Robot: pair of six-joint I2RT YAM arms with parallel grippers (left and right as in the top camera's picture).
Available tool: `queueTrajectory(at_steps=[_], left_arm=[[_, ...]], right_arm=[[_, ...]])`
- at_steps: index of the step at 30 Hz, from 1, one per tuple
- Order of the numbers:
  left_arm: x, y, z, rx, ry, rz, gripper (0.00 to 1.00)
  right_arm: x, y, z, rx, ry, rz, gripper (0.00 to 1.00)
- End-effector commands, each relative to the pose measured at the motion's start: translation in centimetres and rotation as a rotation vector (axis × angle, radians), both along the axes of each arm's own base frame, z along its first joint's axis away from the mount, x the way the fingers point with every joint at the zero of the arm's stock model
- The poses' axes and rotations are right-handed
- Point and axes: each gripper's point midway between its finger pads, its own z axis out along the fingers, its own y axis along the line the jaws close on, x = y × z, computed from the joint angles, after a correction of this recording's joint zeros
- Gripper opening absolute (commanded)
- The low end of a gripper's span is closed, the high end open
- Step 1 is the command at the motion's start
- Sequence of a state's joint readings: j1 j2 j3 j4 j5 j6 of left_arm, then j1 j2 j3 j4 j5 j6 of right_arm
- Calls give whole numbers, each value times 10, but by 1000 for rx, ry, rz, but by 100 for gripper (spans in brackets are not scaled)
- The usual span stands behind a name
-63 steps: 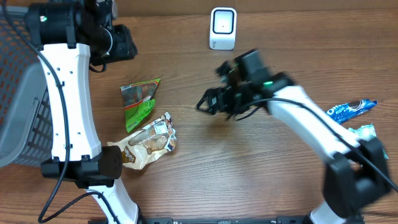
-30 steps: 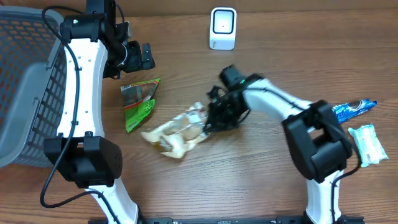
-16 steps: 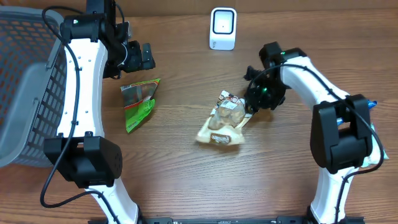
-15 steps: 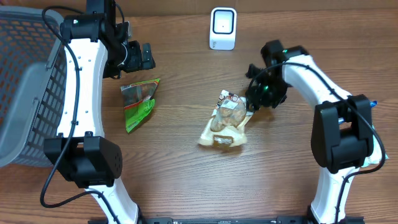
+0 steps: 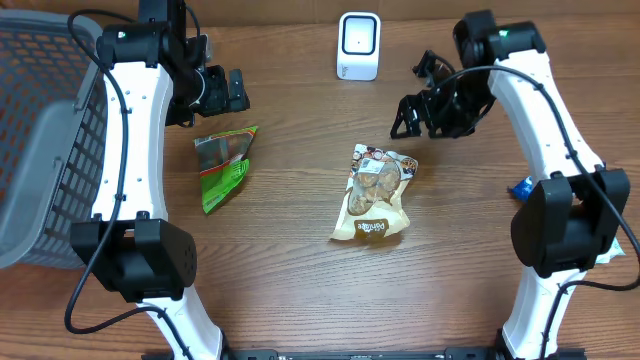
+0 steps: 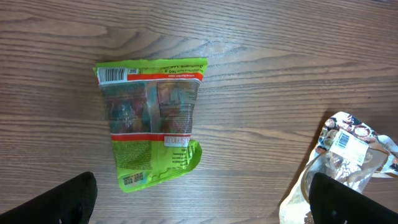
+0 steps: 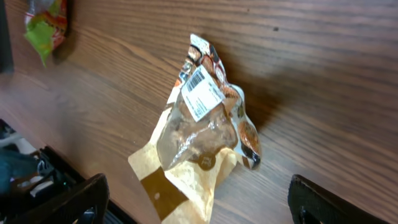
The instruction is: Scan the item barcode
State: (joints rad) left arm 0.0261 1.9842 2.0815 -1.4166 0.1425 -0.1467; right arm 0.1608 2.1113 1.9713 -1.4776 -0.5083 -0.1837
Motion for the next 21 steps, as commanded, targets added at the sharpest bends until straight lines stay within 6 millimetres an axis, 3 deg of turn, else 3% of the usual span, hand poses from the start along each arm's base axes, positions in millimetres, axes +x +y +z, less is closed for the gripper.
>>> queueTrajectory(at_steps=[1, 6, 13, 21], left_arm=[[0, -5, -3, -9, 8, -19, 100], [0, -5, -3, -9, 8, -18, 100], [0, -5, -3, -9, 8, -19, 100], [0, -5, -3, -9, 8, -18, 100]], right_arm=[[-19, 9, -26, 16, 78, 5, 93], [-33, 15, -65, -2, 158, -59, 93], [-44, 34, -90, 12, 171, -49, 96], [-59, 46, -129, -65, 238, -199, 94]])
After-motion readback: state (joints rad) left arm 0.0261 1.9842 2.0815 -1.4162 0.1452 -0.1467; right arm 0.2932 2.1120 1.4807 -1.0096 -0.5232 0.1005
